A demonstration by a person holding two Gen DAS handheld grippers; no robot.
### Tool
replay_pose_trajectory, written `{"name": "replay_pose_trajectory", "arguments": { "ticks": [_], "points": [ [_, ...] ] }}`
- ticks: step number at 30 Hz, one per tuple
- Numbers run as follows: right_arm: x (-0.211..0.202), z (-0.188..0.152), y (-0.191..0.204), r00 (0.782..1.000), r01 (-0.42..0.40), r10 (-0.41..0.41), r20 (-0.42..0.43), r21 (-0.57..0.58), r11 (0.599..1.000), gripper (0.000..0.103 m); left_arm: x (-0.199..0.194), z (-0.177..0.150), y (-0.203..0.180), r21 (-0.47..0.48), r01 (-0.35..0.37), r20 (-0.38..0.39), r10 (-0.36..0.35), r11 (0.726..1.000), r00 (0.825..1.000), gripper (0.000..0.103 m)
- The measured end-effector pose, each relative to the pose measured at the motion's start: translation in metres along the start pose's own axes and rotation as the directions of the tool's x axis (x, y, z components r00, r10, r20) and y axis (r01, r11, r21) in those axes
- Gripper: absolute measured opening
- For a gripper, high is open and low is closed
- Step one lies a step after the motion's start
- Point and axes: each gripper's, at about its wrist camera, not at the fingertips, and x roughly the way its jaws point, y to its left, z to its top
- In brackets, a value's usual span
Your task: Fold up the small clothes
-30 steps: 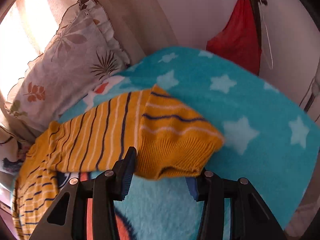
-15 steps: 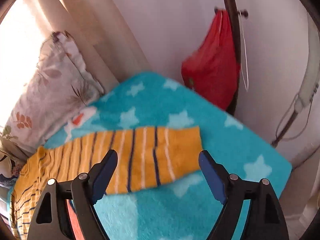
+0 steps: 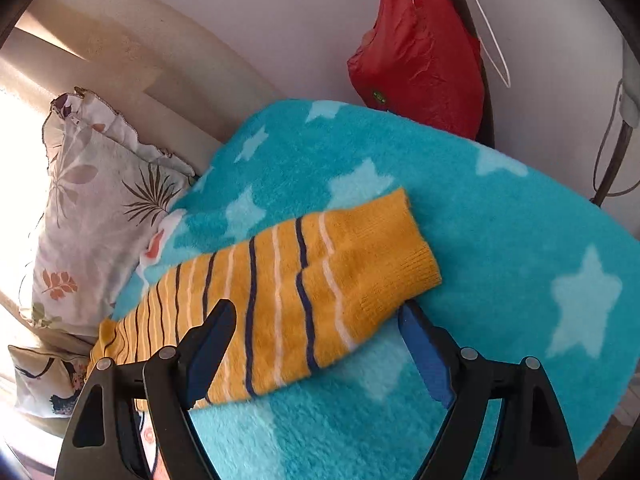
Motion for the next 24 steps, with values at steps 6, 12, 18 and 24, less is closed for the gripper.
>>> {"name": "replay_pose_trajectory", "arguments": {
  "ticks": [6,12,18,24],
  "points": [
    [0.017,0.009,0.015,0.997,0.068,-0.070,-0.042,-0.039,0.997,0.012,-0.007,0.000,0.008,-0.024,0.010,0.014,-0.010,1.000,1.000,0.064],
    [-0.025,-0.010,0.088,0.999,0.009,-0.001,0.039,-0.203,0.979,0.011,-0.016,0.008,0.013,-0.024,0.026,0.050,-0.024,0.999,0.998,0.064],
    [-0.032,-0.054,0.229,0.957,-0.290,0.265,-0.119,-0.346,0.892,0.011,-0.025,0.011,0.028,-0.049,0.061,0.083,-0.056,0.997,0.995,0.065],
    [0.008,-0.149,0.379,0.850,-0.514,0.378,-0.366,-0.427,0.743,0.011,-0.049,0.006,0.065,-0.103,0.030,0.128,-0.017,0.994,0.992,0.065]
  ]
}}
